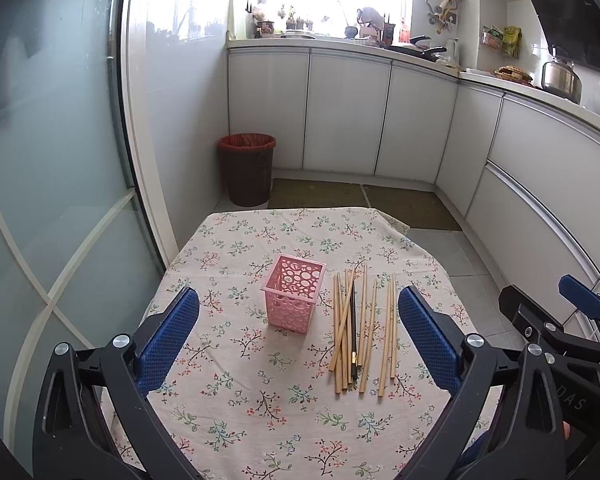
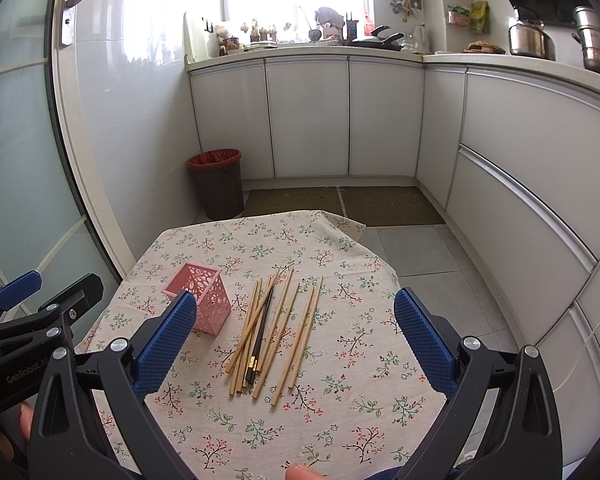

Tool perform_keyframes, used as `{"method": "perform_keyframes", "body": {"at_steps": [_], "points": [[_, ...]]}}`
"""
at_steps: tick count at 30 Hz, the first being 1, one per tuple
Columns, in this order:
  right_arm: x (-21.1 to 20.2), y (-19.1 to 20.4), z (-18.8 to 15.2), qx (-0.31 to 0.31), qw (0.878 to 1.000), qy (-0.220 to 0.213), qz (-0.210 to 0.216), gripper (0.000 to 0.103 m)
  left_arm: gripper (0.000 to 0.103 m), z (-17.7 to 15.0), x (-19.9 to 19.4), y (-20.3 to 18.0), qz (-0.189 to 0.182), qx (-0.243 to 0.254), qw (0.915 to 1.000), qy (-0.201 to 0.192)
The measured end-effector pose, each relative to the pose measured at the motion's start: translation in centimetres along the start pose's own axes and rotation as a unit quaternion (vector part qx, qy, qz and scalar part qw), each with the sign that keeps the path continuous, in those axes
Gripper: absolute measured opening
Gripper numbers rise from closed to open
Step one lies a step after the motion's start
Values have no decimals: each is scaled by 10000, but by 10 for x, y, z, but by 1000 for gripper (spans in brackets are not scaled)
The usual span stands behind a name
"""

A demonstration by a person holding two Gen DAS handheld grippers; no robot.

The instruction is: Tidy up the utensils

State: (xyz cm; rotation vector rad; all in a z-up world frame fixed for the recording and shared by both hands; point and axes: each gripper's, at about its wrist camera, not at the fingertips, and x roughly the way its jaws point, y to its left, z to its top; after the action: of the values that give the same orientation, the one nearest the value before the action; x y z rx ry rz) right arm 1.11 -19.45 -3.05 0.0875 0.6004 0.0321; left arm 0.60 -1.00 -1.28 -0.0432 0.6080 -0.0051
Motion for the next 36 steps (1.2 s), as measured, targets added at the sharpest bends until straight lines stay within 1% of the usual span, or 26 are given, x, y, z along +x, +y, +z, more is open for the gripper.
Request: {"method": "perform_keyframes", "body": {"at_steps": [15, 22, 25, 27, 29, 31, 32, 34, 35, 36], "points": [[2, 0, -2, 3, 10000, 24, -3, 96, 96, 0, 0, 1, -8, -4, 10000, 10], [7, -2, -4, -4, 10000, 84, 16, 96, 96, -2, 5, 3, -20, -20, 10000, 88], [21, -16, -3, 164, 9988, 260, 375, 96, 96, -3, 13, 3, -122, 17, 9998, 174], [42, -38, -7, 531, 9965, 514, 400, 96, 96, -6, 28, 2, -162, 61, 9992, 361], [68, -63, -15, 919, 9915, 882, 247, 96, 94, -11, 50, 0, -280, 76, 9971, 699], [95, -88, -27, 1367, 9815, 1313, 282, 96, 93, -15, 71, -3, -401, 104, 9942, 989], [107, -100, -34, 1646, 9742, 1499, 375, 96, 92, -16, 81, -8, -417, 191, 9931, 1079], [130, -119, -50, 2243, 9543, 1875, 624, 96, 88, -17, 102, -21, -434, 447, 9903, 1240], [138, -124, -56, 2452, 9462, 1971, 763, 95, 81, -18, 114, -28, -469, 553, 9883, 1344], [143, -127, -59, 2573, 9411, 2014, 874, 95, 71, -20, 128, -34, -525, 628, 9852, 1504]]}}
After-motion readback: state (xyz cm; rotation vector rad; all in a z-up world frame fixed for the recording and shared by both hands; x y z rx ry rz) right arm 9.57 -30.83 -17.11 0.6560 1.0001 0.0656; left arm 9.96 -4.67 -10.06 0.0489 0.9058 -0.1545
